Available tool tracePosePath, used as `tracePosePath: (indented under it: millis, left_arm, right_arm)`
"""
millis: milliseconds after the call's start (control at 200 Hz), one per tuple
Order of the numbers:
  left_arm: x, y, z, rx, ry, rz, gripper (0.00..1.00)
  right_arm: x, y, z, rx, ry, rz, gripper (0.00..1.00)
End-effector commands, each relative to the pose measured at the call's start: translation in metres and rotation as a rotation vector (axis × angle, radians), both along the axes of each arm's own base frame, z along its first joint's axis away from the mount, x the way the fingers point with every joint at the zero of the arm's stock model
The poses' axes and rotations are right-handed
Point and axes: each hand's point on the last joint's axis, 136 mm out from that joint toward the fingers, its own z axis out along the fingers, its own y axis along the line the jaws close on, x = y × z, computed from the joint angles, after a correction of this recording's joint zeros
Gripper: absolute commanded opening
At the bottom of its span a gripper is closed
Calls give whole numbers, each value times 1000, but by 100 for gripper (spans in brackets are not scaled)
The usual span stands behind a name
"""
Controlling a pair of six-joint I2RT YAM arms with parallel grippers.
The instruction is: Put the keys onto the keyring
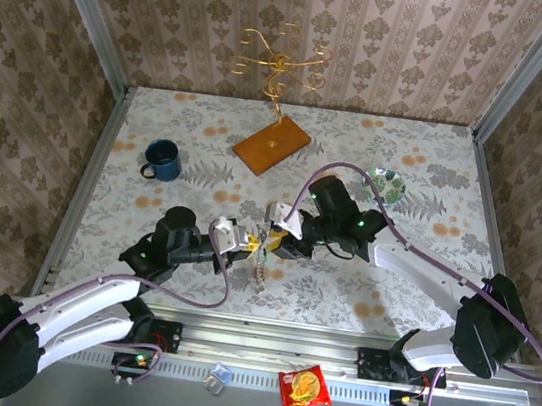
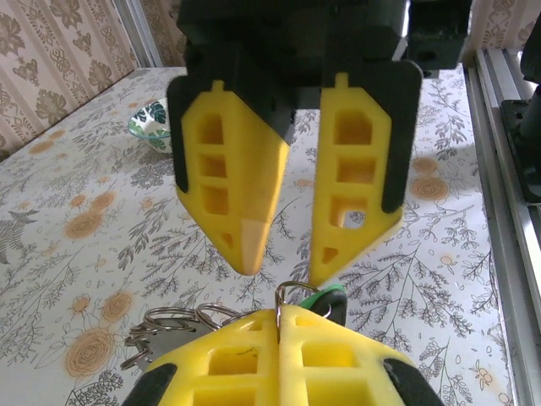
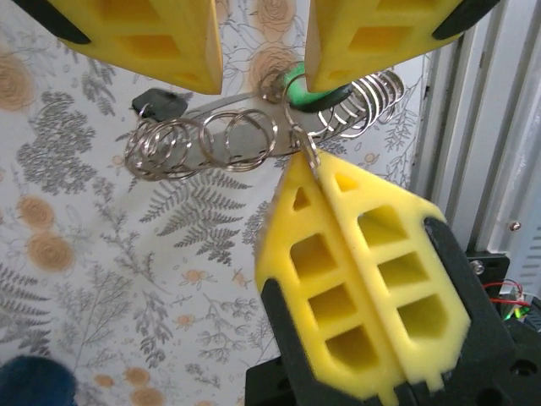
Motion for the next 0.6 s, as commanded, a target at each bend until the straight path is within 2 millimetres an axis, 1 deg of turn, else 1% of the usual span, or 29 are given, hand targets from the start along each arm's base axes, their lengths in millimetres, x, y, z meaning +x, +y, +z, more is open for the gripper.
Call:
tracePosePath:
  millis: [0,150,265,320,345,350,365,440,550,595]
  left_arm:
    - [-2,-3,23,-85,-48,-15,0]
    - [-2,-3,23,-86,-50,-14,0]
    - [-2,-3,24,-91,-52,-17,0]
    - [-2,-3,23,-90,-53,-14,0]
    - [-1,-3,24,-91,-54,-9,0]
    - [-1,-3,24,-91,-53,-9,0]
    - [0,-2,24,-90,-54,-5,0]
    - [4,-1,25,-99,-50,24,0]
    - [10,0,27,-137,-13,66,0]
    - [11,-1,28,-150,8,73,0]
  right_arm:
    - [-5,4,7,50,28,3,28]
    - [-6,4,5,52,43,1,17]
    - [-6,5,6,57,46,1,16]
    - [-6,4,5,50,45,-5,17]
    - [-4,3,4,44,43,-13,19]
    - [-5,2,9,53,30,-14,20]
    - [-4,1,15,60,13,-20,22]
    - [3,-4,19,56,-39,-62,28]
    - [10,-14,22,50,-114,-124,31]
    - [9,-17,21,46,-122,-130,33]
